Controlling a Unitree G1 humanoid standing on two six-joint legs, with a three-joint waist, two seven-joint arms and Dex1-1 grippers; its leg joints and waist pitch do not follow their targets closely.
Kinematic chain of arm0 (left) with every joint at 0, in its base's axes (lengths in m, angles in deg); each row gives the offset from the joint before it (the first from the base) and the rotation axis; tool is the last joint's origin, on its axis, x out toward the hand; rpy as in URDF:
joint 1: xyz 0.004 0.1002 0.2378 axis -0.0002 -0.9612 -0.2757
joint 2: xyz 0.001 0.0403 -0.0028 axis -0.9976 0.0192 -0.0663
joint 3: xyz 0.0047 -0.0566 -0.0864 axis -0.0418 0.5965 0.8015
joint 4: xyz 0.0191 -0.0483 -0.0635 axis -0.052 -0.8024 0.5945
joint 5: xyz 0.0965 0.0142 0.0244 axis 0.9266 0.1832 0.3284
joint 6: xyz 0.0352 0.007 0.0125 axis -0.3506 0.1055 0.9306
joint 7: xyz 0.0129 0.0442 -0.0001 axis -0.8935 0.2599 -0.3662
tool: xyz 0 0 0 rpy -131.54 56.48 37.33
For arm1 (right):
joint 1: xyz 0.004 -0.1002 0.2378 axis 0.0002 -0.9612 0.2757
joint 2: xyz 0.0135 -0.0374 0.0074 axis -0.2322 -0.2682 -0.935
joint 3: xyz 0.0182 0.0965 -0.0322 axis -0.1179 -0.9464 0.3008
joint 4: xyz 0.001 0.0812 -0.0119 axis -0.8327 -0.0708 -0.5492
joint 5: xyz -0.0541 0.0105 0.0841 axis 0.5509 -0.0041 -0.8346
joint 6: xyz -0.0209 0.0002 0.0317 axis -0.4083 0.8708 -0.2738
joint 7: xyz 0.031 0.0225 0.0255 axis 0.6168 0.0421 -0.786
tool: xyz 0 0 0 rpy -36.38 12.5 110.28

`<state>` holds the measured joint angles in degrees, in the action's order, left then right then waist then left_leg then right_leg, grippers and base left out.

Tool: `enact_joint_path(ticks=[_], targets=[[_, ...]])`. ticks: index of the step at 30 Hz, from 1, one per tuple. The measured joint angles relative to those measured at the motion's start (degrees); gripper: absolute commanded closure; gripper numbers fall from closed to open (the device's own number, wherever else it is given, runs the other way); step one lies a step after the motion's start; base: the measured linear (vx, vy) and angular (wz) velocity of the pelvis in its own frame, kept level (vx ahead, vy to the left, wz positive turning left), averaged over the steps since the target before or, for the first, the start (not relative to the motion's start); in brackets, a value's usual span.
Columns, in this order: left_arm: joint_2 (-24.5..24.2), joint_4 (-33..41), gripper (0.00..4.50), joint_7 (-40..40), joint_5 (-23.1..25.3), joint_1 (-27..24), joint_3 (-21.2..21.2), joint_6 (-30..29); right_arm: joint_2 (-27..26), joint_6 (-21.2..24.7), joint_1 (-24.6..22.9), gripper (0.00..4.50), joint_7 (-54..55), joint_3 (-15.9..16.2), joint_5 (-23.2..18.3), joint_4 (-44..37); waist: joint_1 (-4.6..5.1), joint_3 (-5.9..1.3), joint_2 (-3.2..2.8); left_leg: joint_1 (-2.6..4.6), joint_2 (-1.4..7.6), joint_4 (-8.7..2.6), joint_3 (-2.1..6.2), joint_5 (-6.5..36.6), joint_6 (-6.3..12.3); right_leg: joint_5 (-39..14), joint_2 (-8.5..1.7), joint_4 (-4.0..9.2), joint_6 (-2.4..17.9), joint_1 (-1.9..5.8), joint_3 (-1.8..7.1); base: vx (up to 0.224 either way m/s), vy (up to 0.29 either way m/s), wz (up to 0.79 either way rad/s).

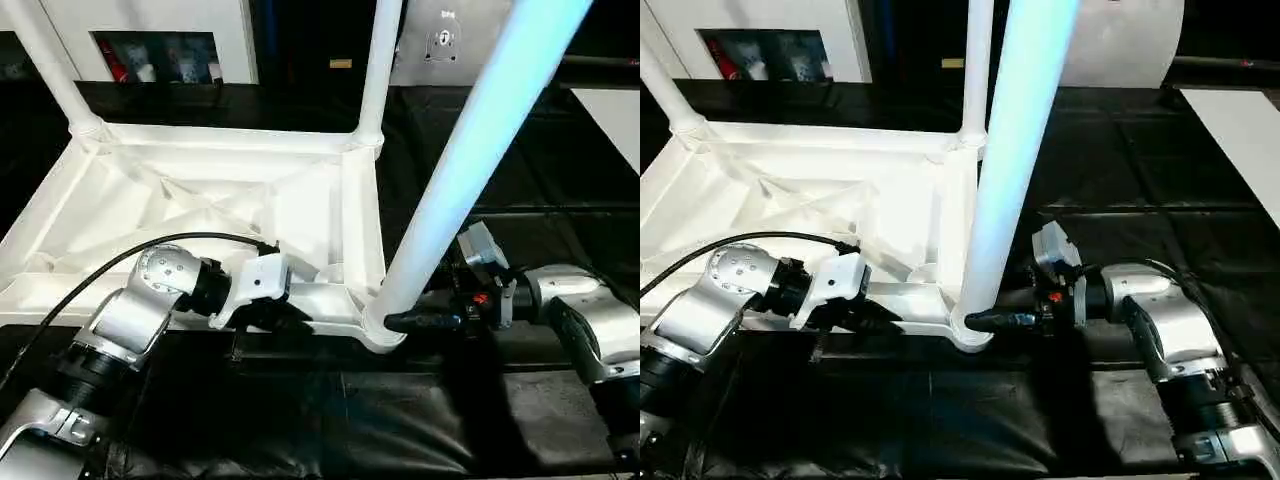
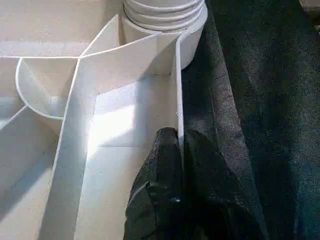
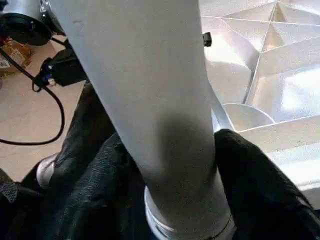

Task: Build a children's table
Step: Rotate leg to tighten

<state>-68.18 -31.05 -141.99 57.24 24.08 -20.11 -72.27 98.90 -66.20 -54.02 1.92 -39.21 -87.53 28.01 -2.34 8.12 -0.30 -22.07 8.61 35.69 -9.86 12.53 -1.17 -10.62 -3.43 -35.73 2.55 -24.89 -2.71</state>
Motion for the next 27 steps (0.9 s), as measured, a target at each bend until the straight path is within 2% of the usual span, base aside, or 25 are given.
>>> enact_joint_path(ticks=[9, 12, 17, 22, 27], targets=[[1.03, 0.11, 4.5, 1.3, -0.14, -0.02, 0.49, -1.84, -1.23, 2.43, -0.69, 2.46, 3.05, -0.49, -0.41, -1.55, 0.04, 0.01, 0.06, 0.02, 0.01, 0.04, 0.0, -0.06, 0.05, 0.0, 0.0, -0.07, 0.0, 0.0, 0.01, 0.0, 0.0, 0.0], [3.4, 0.12, 4.5, 7.89, 1.06, -0.15, 2.97, -6.7, -5.59, 3.68, -2.21, 2.46, 14.6, -3.13, 1.85, -3.96, 0.57, 0.03, 0.1, 0.1, 0.03, 0.03, 0.0, -0.25, -0.16, 0.04, 0.0, -0.15, -0.03, 0.02, 0.02, 0.0, 0.0, 0.0], [9.34, 0.8, 4.5, 18.7, 3.1, 0.31, 4.94, -14.28, -14.96, 6.32, -2.49, 2.53, 35.02, -6.94, 7.04, -6.26, 2.52, 0.02, 0.07, 0.11, 0.03, -0.08, -0.06, -0.35, -0.61, 0.02, 0.01, 0.0, -0.15, 0.04, 0.09, 0.0, 0.0, 0.0], [17.95, 0.06, 4.5, 30.88, 6.54, 2.1, 6.13, -19.66, -26.82, 7.64, -1.23, 2.55, 57.42, -10.18, 12.78, -7.1, 3.06, -0.04, -0.12, 0.14, 0.02, -0.22, -0.07, -0.39, -0.87, -0.08, 0.02, 0.2, -0.45, 0.04, 0.1, 0.0, 0.0, 0.0], [21.43, -0.04, 4.5, 36.21, 7.79, 2.77, 6.02, -21.08, -30.97, 6.34, 0.37, 2.55, 65.88, -11.2, 14.66, -5.59, 3.41, -0.04, -0.15, 0.04, -0.05, -0.52, -0.1, -0.48, -0.68, 0.55, 0.02, 0.8, -0.13, 0.07, 0.14, 0.0, 0.0, 0.0]])
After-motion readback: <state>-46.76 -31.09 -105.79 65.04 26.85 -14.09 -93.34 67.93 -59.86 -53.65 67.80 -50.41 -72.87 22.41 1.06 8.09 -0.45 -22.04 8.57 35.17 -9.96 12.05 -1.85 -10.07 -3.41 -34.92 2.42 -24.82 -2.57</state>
